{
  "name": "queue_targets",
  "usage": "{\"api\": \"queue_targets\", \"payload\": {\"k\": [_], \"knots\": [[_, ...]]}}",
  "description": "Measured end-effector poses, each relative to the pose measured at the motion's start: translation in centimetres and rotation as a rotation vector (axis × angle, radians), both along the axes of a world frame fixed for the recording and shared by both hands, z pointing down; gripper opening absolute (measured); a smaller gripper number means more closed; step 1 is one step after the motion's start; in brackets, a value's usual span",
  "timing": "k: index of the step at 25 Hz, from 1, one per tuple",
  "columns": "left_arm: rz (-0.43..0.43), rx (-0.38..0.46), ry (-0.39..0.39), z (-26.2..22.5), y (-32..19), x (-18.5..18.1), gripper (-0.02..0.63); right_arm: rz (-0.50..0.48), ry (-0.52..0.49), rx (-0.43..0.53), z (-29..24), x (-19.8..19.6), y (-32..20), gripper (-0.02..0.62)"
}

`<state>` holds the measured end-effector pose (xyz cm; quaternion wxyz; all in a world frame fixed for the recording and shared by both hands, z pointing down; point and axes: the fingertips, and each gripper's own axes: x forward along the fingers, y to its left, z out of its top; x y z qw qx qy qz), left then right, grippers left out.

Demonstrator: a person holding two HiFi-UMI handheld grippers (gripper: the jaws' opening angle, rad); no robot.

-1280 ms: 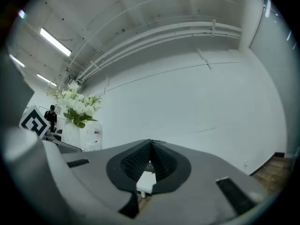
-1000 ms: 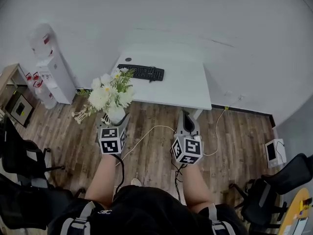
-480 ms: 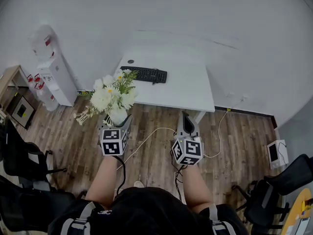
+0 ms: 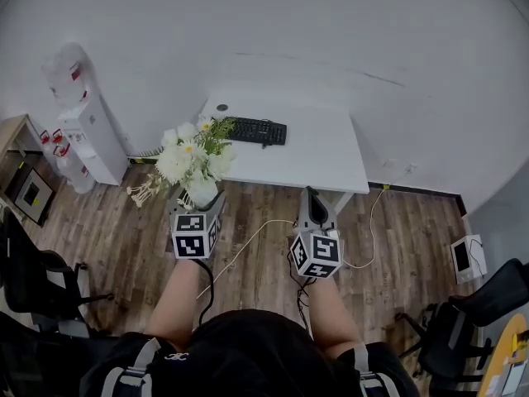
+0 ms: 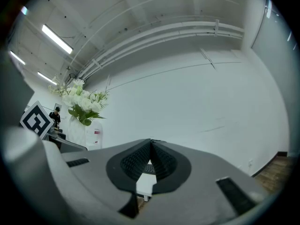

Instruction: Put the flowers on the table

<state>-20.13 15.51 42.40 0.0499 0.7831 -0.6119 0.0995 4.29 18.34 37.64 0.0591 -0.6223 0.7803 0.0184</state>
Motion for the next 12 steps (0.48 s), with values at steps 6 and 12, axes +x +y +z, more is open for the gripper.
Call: {"api": "queue_targets", "payload": {"k": [6, 12], "knots": [[0.037, 0.010, 0.009, -0.1, -1.8, -1.2, 0.388, 0.024, -0.002, 0.015, 0.0, -2.3, -1.0, 0.002], [0.044, 0.023, 0.013, -0.2, -3.4, -2.4, 0.388, 0.035, -0.002, 0.029, -0.3, -3.3, -2.6, 0.002]]}}
